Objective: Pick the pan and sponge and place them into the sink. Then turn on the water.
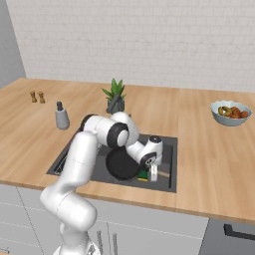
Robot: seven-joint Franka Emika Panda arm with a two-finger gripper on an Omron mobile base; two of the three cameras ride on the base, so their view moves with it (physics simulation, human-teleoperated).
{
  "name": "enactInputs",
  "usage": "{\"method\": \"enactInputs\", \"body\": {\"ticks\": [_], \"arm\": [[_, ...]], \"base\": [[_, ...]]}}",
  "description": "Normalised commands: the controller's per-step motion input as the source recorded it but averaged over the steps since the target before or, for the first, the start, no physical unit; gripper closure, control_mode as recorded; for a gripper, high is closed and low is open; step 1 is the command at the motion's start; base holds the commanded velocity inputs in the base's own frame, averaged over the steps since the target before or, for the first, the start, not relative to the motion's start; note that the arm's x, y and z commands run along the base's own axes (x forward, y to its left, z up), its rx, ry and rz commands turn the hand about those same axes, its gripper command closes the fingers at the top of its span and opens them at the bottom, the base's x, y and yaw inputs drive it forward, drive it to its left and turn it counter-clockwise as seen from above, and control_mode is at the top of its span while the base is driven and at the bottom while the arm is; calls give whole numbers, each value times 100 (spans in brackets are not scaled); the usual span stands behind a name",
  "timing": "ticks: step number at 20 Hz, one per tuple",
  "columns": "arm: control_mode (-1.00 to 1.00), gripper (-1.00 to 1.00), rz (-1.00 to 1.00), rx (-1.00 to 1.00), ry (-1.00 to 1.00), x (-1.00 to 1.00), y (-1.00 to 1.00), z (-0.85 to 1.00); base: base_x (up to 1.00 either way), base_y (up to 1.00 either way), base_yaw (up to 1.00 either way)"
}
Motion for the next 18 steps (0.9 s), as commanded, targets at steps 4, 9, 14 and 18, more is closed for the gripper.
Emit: {"method": "enactInputs", "body": {"ticks": [4,9,14,18], "arm": [[-100,-100,-2,0,0,10,0,-11],[-100,-100,0,0,-9,0,0,-3],[-100,-100,-1,0,-18,-2,0,12],[-100,-100,-3,2,-12,-36,-1,78]], "base": [[0,0,0],[0,0,0],[0,0,0],[0,0,0]]}}
